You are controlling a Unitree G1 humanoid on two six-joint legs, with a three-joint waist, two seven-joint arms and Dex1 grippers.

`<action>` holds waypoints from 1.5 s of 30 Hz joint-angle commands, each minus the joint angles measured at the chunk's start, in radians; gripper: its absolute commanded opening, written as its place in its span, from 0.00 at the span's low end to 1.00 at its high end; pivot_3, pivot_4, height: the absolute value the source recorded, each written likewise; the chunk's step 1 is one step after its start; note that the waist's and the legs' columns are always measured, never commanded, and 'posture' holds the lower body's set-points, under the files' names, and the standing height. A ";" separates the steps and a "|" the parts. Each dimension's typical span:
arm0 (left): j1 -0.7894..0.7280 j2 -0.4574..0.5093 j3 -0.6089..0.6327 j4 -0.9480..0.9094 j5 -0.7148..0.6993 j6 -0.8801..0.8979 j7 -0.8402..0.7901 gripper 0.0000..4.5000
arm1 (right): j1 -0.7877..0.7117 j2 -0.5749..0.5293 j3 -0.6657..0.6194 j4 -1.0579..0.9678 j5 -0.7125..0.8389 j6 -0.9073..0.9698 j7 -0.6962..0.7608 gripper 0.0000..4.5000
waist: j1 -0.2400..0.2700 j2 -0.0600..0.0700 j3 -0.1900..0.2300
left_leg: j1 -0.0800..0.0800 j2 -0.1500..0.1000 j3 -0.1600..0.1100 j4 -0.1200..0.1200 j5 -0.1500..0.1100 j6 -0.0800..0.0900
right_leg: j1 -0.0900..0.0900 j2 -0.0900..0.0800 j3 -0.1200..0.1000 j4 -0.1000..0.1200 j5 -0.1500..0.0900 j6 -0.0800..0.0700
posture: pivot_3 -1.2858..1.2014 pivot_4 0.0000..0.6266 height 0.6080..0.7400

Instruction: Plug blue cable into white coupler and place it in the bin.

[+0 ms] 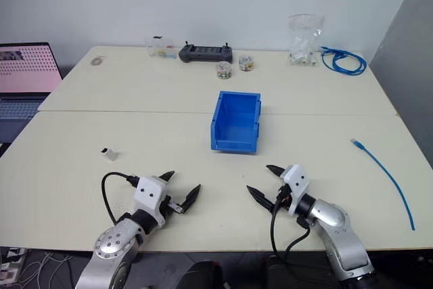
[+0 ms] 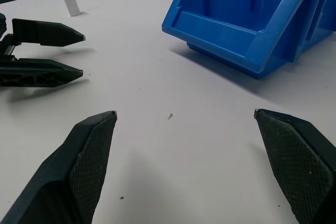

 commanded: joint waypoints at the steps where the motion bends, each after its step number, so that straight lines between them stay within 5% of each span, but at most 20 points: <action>1: -0.003 0.001 -0.002 -0.040 -0.030 -0.033 -0.021 1.00 | 0.013 0.008 -0.002 -0.023 0.005 -0.032 0.005 0.99 | 0.001 0.000 0.000 | 0.000 0.000 0.000 0.000 0.000 0.000 | 0.000 0.000 0.000 0.000 0.000 0.000 | 0.52 0.24 1.00; 23: 0.000 0.046 0.055 -0.074 -0.156 -0.050 -0.120 1.00 | -0.003 0.015 0.004 0.010 -0.006 -0.054 0.018 0.99 | 0.000 0.000 0.000 | 0.000 0.000 0.000 0.000 0.000 0.000 | 0.000 0.000 0.000 0.000 0.000 0.000 | 0.52 0.24 1.00; 35: -0.260 0.107 -0.010 -0.142 -0.343 0.220 -0.216 1.00 | 0.031 0.040 -0.067 -0.074 0.020 -0.015 -0.089 0.99 | 0.002 0.000 0.000 | 0.000 0.000 0.000 0.000 0.000 0.000 | 0.000 0.000 0.000 0.000 0.000 0.000 | 0.52 0.24 1.00; 45: -0.620 0.110 -0.236 0.010 -0.207 0.363 -0.240 1.00 | -0.034 -0.156 -0.354 -0.095 0.048 0.175 -0.165 0.99 | 0.001 0.000 0.001 | -0.001 -0.003 0.000 0.000 0.000 0.000 | 0.000 0.001 0.000 0.000 0.000 0.000 | 0.52 0.24 1.00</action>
